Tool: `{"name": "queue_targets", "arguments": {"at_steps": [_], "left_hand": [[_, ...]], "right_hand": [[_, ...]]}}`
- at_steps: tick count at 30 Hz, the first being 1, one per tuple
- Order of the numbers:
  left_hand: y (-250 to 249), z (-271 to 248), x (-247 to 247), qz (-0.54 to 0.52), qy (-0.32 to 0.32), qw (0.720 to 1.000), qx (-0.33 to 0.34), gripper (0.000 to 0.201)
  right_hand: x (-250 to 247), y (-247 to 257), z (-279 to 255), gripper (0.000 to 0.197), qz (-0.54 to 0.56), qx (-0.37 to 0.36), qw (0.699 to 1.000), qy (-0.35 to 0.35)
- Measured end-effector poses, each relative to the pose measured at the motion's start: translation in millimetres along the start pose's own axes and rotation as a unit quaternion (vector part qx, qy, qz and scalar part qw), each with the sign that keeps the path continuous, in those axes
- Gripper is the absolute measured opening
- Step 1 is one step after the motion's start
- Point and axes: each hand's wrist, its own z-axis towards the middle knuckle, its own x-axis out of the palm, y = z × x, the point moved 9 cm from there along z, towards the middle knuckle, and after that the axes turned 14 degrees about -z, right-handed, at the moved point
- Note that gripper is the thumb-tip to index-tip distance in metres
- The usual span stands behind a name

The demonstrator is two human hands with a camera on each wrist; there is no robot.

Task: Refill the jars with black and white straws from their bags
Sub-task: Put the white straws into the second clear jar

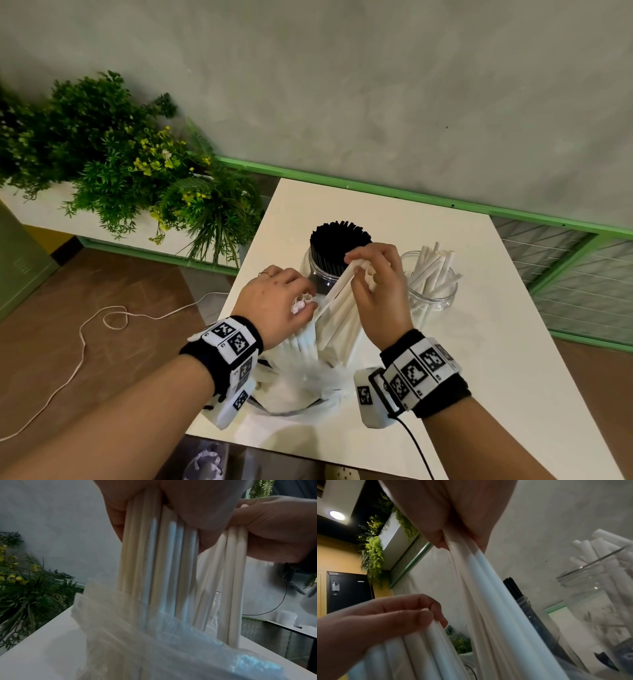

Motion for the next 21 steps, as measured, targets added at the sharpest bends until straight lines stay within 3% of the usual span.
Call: {"name": "queue_targets", "arguments": {"at_steps": [12, 21], "left_hand": [[-5, 6, 2, -0.007, 0.020, 1.000, 0.017, 0.035], [-8, 13, 9, -0.002, 0.027, 1.000, 0.006, 0.036]], "right_hand": [[-105, -2, 38, 0.041, 0.007, 0.039, 0.987, -0.156], [-205, -24, 53, 0.037, 0.001, 0.035, 0.933, -0.358]]}}
